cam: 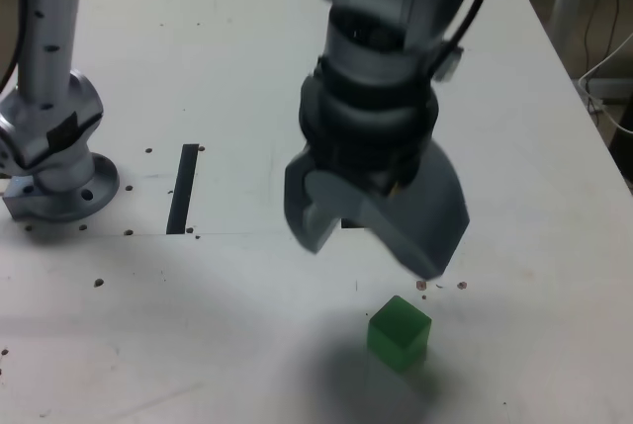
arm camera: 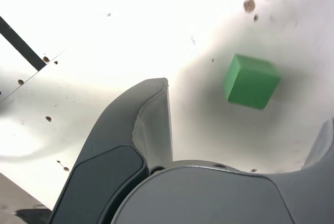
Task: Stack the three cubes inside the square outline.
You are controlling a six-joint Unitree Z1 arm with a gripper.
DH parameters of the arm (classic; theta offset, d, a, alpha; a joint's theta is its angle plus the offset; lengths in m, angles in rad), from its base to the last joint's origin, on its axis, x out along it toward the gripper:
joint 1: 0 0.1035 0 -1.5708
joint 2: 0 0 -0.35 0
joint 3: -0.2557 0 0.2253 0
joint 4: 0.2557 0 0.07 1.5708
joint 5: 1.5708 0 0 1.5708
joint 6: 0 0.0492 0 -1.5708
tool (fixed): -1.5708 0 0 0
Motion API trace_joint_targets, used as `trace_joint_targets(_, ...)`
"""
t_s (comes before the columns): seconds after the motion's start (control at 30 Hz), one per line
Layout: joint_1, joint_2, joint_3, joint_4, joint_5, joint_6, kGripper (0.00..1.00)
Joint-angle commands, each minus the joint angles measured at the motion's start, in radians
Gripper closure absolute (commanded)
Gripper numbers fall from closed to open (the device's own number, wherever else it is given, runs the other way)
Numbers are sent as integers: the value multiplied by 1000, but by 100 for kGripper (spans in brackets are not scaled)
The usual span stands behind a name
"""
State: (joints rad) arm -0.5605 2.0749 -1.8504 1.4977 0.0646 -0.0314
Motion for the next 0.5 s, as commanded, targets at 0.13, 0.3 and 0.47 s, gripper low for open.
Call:
trace_joint_targets(0.13, -40, 27, -1, -8, 5, 29, 1)
trace_joint_targets(0.3, -45, 45, 3, -26, 2, 75, 1)
trace_joint_targets(0.47, -45, 65, 5, -70, -14, 127, 1)
